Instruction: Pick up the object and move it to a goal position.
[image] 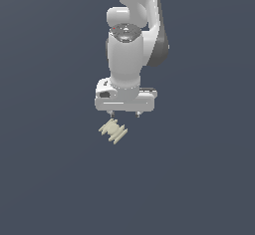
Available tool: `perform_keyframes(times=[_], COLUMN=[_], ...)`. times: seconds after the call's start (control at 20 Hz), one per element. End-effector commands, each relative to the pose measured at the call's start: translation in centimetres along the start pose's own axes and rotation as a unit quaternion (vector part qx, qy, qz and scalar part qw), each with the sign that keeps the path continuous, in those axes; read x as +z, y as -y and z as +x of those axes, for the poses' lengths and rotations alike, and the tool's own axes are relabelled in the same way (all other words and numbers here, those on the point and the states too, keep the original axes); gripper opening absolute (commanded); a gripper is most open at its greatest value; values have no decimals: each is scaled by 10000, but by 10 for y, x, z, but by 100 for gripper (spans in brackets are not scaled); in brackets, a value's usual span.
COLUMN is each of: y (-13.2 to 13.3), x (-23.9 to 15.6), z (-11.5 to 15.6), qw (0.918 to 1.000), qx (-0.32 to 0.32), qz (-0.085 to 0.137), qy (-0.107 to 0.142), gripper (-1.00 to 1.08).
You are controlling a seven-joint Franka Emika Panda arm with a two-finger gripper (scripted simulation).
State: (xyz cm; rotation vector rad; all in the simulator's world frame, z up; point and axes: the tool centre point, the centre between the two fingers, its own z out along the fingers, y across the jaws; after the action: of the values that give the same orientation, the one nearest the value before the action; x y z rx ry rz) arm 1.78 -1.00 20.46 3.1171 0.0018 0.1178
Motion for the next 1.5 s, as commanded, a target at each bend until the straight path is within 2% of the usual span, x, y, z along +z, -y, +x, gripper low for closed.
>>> perform_keyframes(times=[0.0,0.65,1.05,1.45], y=[0,-7,-11,-21], x=[0,-21,-10,15], z=[0,8,6,-1], qw=[10000,9996,9989,9941], qx=[0,-200,-447,-1078], qz=[0,-121,-122,-112], qy=[0,-149,-109,-15], gripper=[100,100,100,100])
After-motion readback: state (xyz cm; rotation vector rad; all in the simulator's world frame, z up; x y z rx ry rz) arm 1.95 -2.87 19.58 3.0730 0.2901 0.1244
